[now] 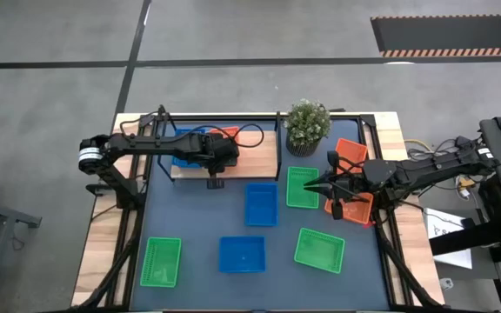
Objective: Stack baskets on shelf by color
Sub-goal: Put the left orange bin on the shelf
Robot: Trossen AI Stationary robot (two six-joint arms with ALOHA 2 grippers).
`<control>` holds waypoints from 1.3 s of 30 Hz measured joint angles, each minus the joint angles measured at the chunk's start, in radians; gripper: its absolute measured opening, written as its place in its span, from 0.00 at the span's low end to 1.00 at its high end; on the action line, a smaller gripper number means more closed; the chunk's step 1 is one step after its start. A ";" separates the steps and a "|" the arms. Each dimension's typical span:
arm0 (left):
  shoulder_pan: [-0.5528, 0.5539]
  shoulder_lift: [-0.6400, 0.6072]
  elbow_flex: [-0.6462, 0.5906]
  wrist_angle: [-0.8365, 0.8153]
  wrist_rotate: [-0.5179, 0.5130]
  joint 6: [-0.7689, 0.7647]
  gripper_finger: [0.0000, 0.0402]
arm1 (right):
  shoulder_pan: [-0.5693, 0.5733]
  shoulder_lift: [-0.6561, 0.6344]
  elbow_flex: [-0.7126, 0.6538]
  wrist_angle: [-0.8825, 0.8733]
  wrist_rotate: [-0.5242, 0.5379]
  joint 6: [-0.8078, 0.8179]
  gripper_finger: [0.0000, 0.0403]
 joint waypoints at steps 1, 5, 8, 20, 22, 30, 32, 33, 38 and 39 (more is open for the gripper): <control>0.001 0.000 -0.006 -0.001 0.000 0.000 0.00 | 0.000 0.000 0.000 0.000 0.000 0.000 0.08; 0.005 0.000 -0.024 0.002 0.000 -0.001 0.00 | 0.000 0.000 0.000 0.000 0.000 0.000 0.08; 0.007 0.000 -0.033 0.008 0.000 -0.001 0.00 | 0.000 0.000 0.000 0.000 0.000 0.000 0.08; 0.008 0.000 -0.033 0.026 0.000 -0.002 0.08 | 0.000 0.000 0.000 -0.001 0.000 0.000 0.08; 0.008 0.000 -0.033 0.027 0.000 -0.003 0.12 | 0.000 0.000 0.000 -0.001 0.000 0.001 0.08; 0.000 -0.017 0.024 0.019 0.000 -0.028 0.19 | 0.000 0.000 0.000 -0.001 0.000 0.001 0.08; -0.007 -0.021 0.056 0.019 0.004 -0.028 0.19 | 0.000 0.000 0.000 -0.001 0.000 0.001 0.08; -0.009 -0.022 0.071 0.024 0.007 -0.028 0.19 | 0.000 0.000 0.000 -0.001 0.000 0.001 0.08; -0.011 -0.023 0.102 0.130 0.046 -0.031 0.19 | 0.000 0.000 0.000 -0.001 0.000 0.001 0.08; -0.011 -0.023 0.102 0.156 0.067 -0.030 0.19 | 0.000 0.000 0.000 -0.002 0.000 0.001 0.08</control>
